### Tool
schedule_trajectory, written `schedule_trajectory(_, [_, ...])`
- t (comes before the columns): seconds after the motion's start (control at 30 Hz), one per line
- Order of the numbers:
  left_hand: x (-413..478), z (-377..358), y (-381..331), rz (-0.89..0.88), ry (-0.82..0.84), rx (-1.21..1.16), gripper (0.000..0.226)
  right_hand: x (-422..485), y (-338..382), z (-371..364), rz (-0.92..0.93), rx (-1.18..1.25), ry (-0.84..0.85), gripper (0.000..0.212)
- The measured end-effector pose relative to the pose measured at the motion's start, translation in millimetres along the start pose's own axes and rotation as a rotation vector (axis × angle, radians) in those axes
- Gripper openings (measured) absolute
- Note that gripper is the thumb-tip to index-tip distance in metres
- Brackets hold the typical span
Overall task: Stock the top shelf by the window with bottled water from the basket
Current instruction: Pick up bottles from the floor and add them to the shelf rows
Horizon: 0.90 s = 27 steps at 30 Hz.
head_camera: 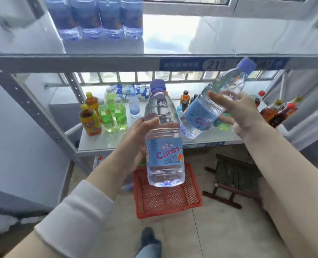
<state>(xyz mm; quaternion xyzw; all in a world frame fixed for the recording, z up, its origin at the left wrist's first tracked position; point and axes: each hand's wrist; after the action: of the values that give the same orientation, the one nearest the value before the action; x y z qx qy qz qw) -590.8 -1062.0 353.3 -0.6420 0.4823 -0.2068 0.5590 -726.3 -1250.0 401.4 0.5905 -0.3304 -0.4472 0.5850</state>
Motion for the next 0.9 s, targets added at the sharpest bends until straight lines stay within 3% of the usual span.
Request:
schedule_trajectory(0.13, [27, -2, -46, -0.092, 0.004, -0.003, 0.070, 28, 47, -10, 0.084, 0.067, 0.013, 0.053])
schedule_trajectory(0.27, [49, -7, -74, -0.143, 0.022, -0.016, 0.072, 58, 81, -15, 0.093, 0.118, 0.053, 0.085])
schedule_trajectory(0.37, [63, -7, -90, -0.162, 0.019, 0.013, 0.076, 81, 100, -20, 0.063, 0.154, 0.058, 0.070])
schedule_trajectory(0.5, [82, -6, -110, -0.197, -0.067, 0.045, 0.072, 114, 120, -29, 0.074, 0.142, 0.085, 0.078])
schedule_trajectory(0.6, [99, -10, -125, -0.204, -0.133, 0.046, 0.076, 142, 127, -34, 0.060, 0.152, 0.127, 0.060])
schedule_trajectory(0.7, [118, -18, -138, -0.218, -0.183, 0.073, 0.066, 173, 133, -38, 0.054, 0.141, 0.169, 0.053])
schedule_trajectory(0.9, [168, -44, -149, -0.277, -0.279, 0.061, 0.081, 246, 152, -34, 0.085, 0.078, 0.273, 0.061])
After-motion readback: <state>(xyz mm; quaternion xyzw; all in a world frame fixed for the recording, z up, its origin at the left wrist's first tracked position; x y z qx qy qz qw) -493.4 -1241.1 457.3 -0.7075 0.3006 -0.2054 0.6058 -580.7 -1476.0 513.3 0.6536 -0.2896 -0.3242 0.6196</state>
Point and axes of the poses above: each hand's wrist, its own x-axis towards the middle knuckle, its own z-axis out of the back of the hand, y = z × x, and after that the axes turned 3 degrees about -y, right-handed
